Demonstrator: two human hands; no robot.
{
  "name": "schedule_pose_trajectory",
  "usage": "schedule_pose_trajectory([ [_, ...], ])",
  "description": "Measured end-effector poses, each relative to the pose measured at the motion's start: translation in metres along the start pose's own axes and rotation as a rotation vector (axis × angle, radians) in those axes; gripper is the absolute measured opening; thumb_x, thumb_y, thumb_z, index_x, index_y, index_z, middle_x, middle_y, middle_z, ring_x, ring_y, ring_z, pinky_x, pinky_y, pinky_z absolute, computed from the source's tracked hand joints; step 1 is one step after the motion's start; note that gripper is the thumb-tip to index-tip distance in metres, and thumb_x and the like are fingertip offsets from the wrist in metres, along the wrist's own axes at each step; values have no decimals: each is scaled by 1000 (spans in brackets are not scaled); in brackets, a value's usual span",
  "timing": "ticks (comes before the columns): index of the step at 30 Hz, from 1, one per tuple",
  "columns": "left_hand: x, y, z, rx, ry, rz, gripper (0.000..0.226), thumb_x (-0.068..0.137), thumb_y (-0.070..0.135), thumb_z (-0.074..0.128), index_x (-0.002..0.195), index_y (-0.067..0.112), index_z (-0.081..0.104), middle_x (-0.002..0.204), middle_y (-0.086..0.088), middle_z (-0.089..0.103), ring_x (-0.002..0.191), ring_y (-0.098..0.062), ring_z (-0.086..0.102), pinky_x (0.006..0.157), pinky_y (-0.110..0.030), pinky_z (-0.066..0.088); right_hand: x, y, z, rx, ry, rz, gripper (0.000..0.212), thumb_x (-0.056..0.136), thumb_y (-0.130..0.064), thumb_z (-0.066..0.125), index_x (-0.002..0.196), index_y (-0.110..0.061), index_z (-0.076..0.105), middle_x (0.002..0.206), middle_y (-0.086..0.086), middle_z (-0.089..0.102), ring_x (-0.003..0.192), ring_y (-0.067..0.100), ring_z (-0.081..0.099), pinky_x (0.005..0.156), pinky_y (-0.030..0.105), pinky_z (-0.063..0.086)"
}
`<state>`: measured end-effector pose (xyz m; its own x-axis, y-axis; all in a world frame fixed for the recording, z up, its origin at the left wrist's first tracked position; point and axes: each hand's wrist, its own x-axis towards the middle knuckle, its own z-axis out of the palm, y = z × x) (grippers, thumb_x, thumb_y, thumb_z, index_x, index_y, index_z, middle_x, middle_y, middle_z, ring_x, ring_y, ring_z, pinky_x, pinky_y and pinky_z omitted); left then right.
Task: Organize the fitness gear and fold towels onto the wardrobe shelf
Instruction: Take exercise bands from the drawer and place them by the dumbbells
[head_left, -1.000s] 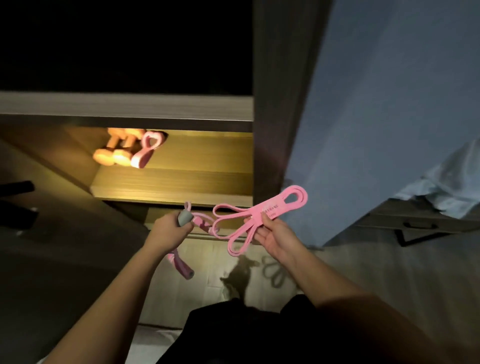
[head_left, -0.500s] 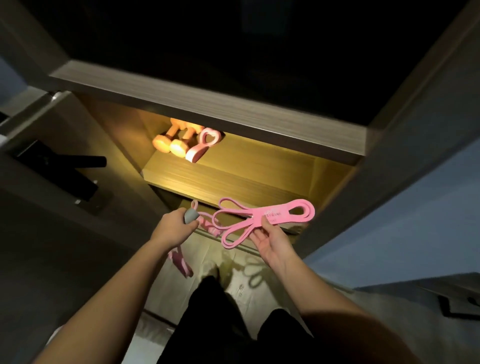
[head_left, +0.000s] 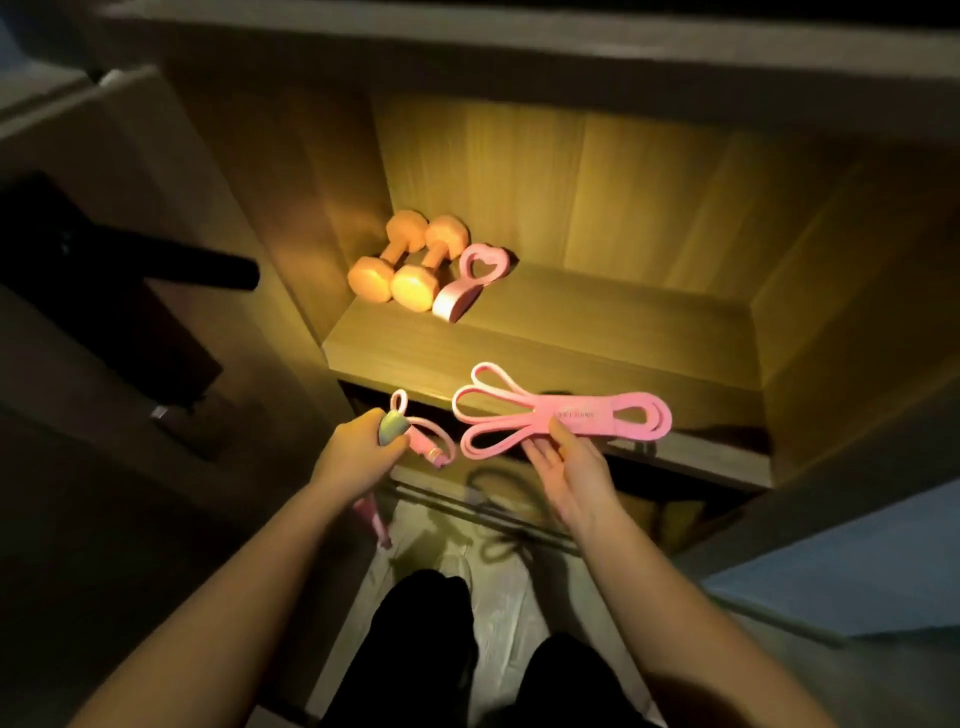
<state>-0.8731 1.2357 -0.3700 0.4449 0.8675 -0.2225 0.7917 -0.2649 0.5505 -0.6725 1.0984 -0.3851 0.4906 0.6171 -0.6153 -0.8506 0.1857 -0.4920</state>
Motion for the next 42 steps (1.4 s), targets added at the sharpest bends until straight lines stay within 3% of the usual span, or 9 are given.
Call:
schedule_pose_trajectory([
  [10, -1, -106, 35, -114, 30, 115, 19, 89, 37, 62, 83, 22, 53, 80, -1, 61, 76, -18, 60, 67, -36, 48, 10, 88, 28, 12, -86, -136, 13, 96, -3, 54, 108, -2, 59, 106, 16, 68, 96, 25, 67, 94, 42, 53],
  [16, 32, -107, 36, -80, 46, 107, 19, 87, 39, 60, 81, 24, 51, 77, 0, 60, 72, -18, 58, 58, -31, 43, 50, 99, 79, 89, -135, -75, 41, 104, -2, 34, 140, 16, 31, 148, 30, 36, 137, 36, 37, 91, 17, 49],
  [20, 60, -102, 37, -65, 42, 109, 19, 87, 41, 59, 82, 25, 51, 76, 2, 58, 71, -19, 57, 58, -30, 42, 82, 100, 116, 127, -14, -17, 47, 101, -7, 45, 144, 5, 33, 148, 21, 41, 137, 32, 41, 111, 36, 37],
  [25, 82, -102, 38, -60, 10, 79, 19, 88, 44, 58, 87, 26, 54, 82, 1, 60, 77, -20, 60, 70, -36, 53, 115, 106, 131, -15, 68, -1, 37, 99, -7, 50, 133, 6, 44, 139, 21, 51, 127, 29, 53, 102, 31, 44],
  [29, 84, -110, 44, -82, -7, 81, 19, 89, 45, 58, 83, 28, 52, 81, 3, 60, 75, -16, 60, 63, -32, 48, 129, 105, 133, -54, 83, 2, 37, 99, -10, 53, 131, 7, 47, 131, 23, 58, 120, 32, 59, 99, 36, 49],
  [33, 75, -113, 49, -81, 12, 94, 16, 88, 39, 61, 86, 24, 55, 80, 2, 61, 75, -18, 61, 69, -37, 53, 117, 87, 119, -268, 20, 144, 42, 104, -18, 40, 134, 12, 43, 133, 28, 54, 123, 36, 55, 98, 39, 48],
  [36, 69, -108, 50, -70, 21, 118, 17, 88, 40, 61, 88, 24, 56, 80, 2, 61, 75, -17, 60, 69, -37, 53, 107, 70, 105, -475, -39, 110, 39, 104, -16, 40, 128, 15, 45, 121, 31, 60, 109, 37, 63, 82, 36, 55],
  [39, 65, -103, 47, -64, 25, 137, 19, 88, 40, 61, 88, 21, 56, 81, 0, 62, 77, -21, 61, 71, -39, 54, 112, 55, 89, -1021, 15, -341, 29, 99, -12, 50, 120, 7, 58, 98, 19, 68, 78, 25, 66, 68, 30, 56],
  [42, 64, -101, 45, -48, 31, 136, 19, 88, 39, 61, 88, 21, 56, 81, 0, 61, 77, -20, 61, 70, -38, 53, 120, 37, 72, -1810, 45, -884, 36, 88, -28, 64, 121, -15, 63, 121, 5, 62, 109, 23, 57, 95, 37, 46],
])
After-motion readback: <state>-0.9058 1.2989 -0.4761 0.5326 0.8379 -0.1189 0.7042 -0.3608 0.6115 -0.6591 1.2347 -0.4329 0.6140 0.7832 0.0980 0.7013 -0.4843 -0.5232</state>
